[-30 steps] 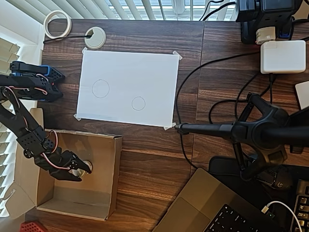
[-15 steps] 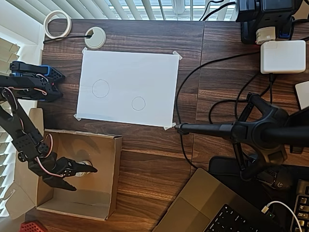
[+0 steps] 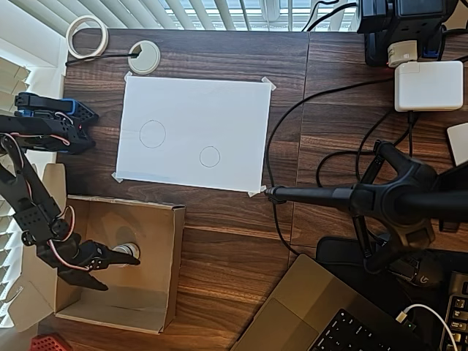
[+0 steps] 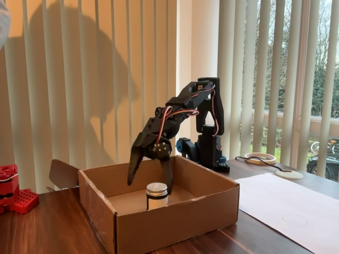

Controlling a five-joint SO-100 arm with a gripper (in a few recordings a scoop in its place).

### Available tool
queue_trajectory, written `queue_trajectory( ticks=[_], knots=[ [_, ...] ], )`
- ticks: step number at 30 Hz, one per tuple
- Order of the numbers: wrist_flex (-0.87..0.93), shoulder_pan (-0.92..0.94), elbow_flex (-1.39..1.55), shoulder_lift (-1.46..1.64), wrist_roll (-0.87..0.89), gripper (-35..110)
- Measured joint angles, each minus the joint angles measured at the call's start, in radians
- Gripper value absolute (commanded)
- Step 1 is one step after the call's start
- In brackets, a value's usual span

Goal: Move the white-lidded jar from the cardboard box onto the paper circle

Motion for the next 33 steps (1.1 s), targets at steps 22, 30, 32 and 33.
queue_trajectory(
  ticks=[22, 30, 32, 33],
  knots=[
    [0.118, -0.003, 0.003, 0.0, -0.018, 43],
    [0.137, -0.003, 0.003, 0.0, -0.018, 42],
    [0.137, -0.003, 0.003, 0.0, -0.018, 42],
    [0.137, -0.003, 0.003, 0.0, -0.018, 42]
  ],
)
